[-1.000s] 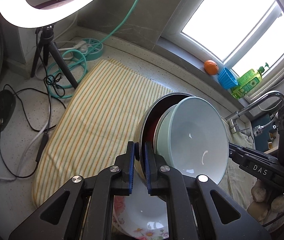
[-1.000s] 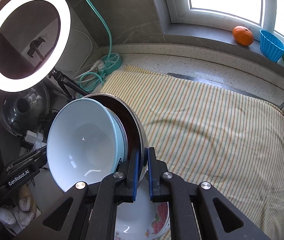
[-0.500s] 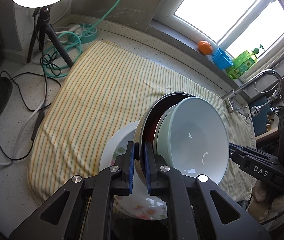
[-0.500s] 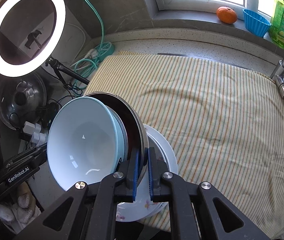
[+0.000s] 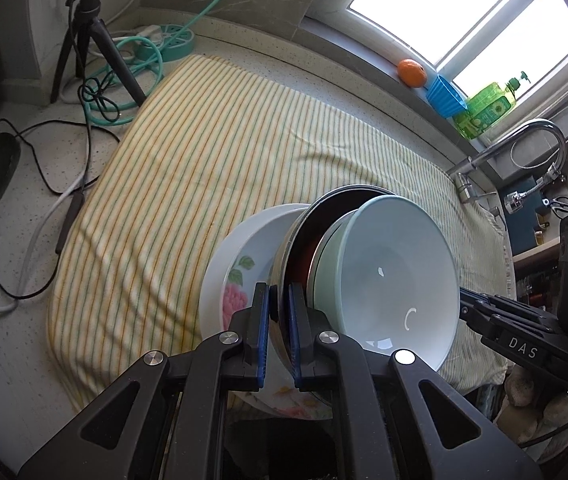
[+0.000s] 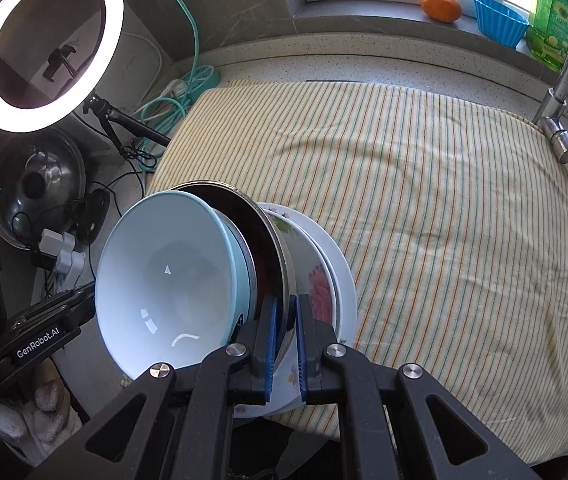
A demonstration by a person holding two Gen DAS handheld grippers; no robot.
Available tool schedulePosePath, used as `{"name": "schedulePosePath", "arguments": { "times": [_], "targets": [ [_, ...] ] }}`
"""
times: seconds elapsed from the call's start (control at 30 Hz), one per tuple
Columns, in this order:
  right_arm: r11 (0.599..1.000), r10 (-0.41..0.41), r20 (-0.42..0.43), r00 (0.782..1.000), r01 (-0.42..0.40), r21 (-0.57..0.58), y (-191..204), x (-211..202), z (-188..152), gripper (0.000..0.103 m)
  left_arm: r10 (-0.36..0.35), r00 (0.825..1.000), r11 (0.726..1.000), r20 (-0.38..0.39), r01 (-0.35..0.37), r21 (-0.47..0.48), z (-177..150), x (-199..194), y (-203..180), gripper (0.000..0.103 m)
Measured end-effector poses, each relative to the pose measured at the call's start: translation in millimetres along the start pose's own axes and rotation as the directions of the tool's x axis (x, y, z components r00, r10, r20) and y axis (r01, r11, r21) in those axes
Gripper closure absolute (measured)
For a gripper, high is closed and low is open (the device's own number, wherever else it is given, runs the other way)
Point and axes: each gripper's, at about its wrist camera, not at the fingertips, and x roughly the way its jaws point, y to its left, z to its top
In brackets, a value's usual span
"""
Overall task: Organize plates and bowls
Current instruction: 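Lower the nested bowl stack onto the floral plate stack, then open both grippers and pull them back from the stack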
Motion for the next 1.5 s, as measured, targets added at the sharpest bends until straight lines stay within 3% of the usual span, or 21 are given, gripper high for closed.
{"name": "schedulePosePath", "arguments": {
  "times": [1.17, 1.5],
  "targets": [
    [1.0, 0.001, -0.029, 1.0, 0.0, 0.023, -4.1, 9.2, -11.5, 0.093, 0.016, 0.999, 1.0, -0.027, -0.015, 0.026, 0.7, 9.8, 0.0, 0.098],
    [0.999, -0.034, 0.025, 0.999, 0.034, -0.006, 0.0, 0.9, -11.6, 0.092, 0.048, 0.998, 0.994, 0.03, -0.05, 0.1, 4.8, -1.3, -3.7, 0.094]
  ]
}}
